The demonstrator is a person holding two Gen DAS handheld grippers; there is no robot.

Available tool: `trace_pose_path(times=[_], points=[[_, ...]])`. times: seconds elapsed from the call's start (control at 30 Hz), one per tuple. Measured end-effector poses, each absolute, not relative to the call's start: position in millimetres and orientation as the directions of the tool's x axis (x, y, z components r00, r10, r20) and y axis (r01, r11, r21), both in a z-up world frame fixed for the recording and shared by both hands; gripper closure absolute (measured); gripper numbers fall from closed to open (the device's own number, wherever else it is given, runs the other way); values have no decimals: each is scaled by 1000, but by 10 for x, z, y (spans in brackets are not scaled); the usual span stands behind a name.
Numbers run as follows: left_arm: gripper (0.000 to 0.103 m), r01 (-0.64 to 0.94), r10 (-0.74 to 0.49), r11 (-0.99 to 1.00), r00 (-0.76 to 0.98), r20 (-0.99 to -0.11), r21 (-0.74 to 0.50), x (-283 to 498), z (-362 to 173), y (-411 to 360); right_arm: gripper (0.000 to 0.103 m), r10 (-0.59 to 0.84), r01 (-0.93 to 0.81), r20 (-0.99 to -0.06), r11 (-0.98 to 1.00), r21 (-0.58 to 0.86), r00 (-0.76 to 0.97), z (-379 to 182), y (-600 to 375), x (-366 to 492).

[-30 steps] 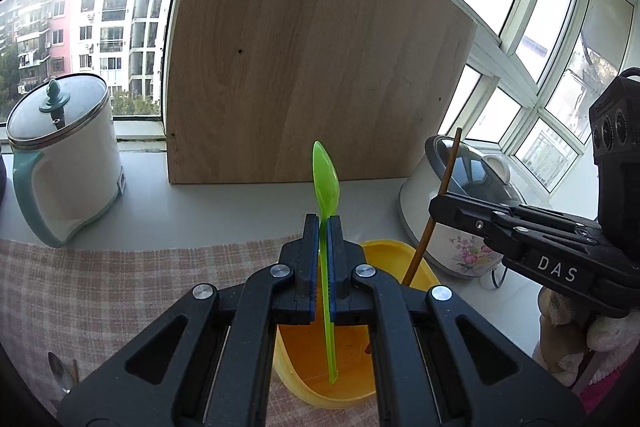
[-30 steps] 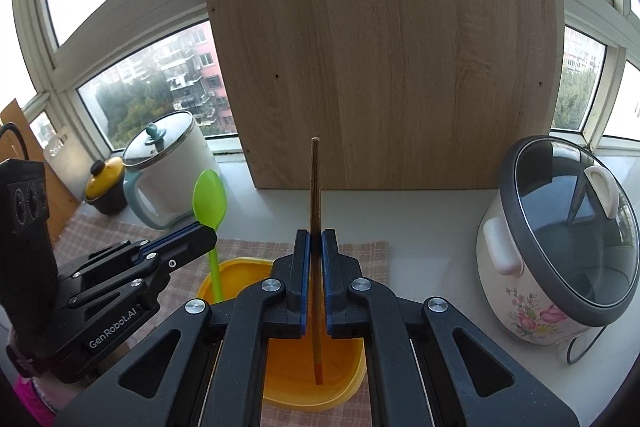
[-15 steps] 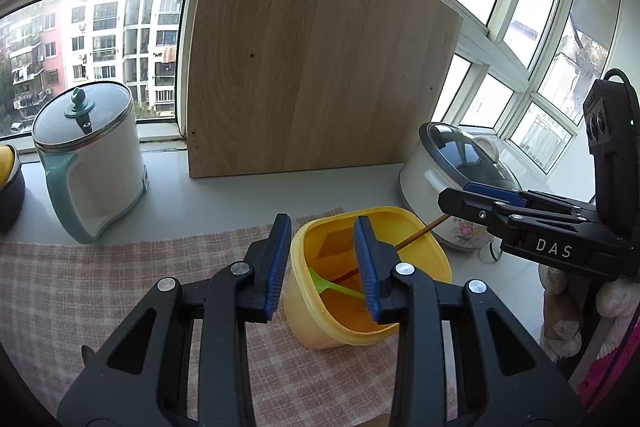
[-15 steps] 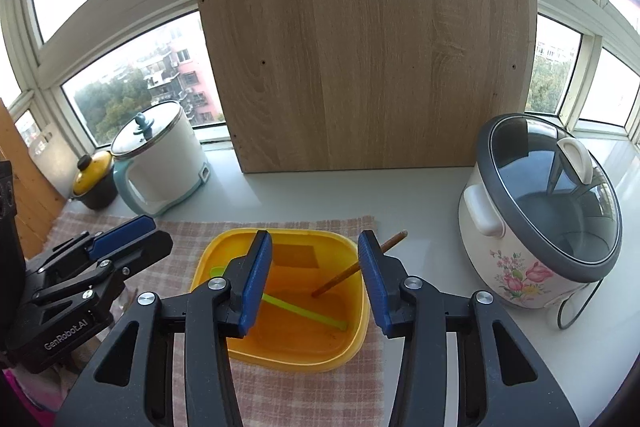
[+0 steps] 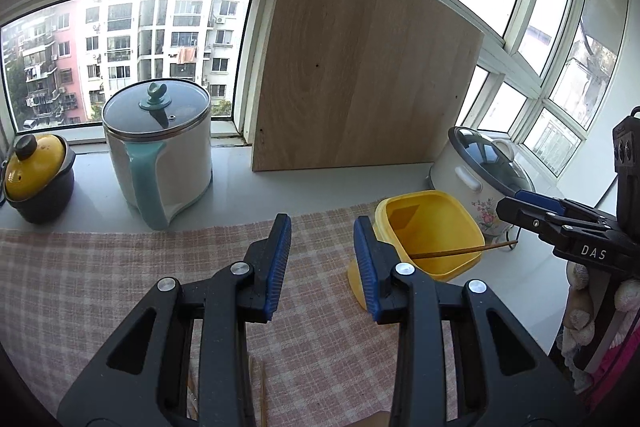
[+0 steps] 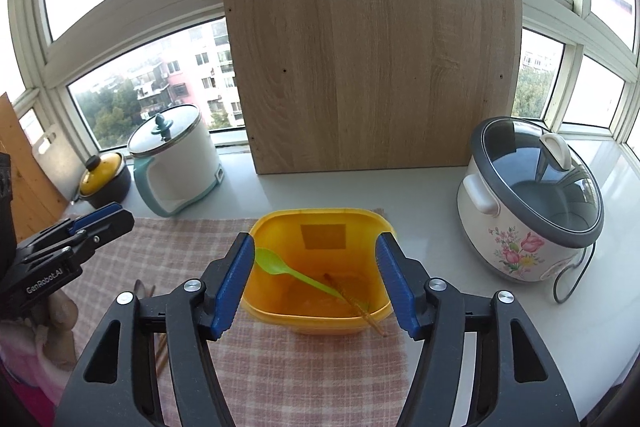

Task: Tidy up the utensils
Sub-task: 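Move both tools back over the remaining utensils on the cloth, then close the left tool on the steel fork while the right tool grasps the clear plastic spoon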

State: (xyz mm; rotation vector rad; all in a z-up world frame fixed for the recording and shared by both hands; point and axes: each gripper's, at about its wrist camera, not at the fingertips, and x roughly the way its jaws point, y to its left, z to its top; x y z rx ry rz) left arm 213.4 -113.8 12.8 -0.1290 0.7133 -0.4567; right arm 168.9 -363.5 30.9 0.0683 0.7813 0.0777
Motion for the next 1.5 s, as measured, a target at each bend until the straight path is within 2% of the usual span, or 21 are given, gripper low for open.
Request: trace_pose_path(times=[0.1, 0.17, 0.23, 0.6, 1.07, 1.23, 1.43, 1.5], points=[[71, 338, -416, 908, 664, -621, -247, 2069, 95, -846, 33, 117, -68, -684, 993, 98, 720, 284, -3496, 1598], [66, 318, -395, 918, 662, -637, -239, 2013, 48, -647, 31, 131, -91, -680, 991, 93, 721, 251, -3388, 1555], [65, 292, -370, 928, 663, -650, -230, 1959, -3, -459, 27, 150, -123, -684, 988, 88, 714, 216, -3276, 1528], [65, 161, -287, 957, 623, -727, -240, 1569, -419, 269, 27, 304, -296, -718, 945, 142, 626, -107, -2741, 1488], [65, 114, -321, 945, 491, -810, -305, 1439, -1090, 392, 28, 469, -451, -785, 849, 274, 405, -708, -2231, 1521], [65, 113, -327, 944, 453, -829, -311, 1486, -1266, 383, 45, 473, -472, -820, 831, 293, 323, -974, -2090, 1537], [65, 128, -326, 945, 422, -846, -300, 1517, -1405, 344, 51, 475, -498, -840, 812, 303, 264, -1173, -1956, 1526], [65, 136, -326, 946, 416, -849, -296, 1536, -1437, 319, 55, 474, -506, -845, 807, 305, 248, -1214, -1923, 1538]])
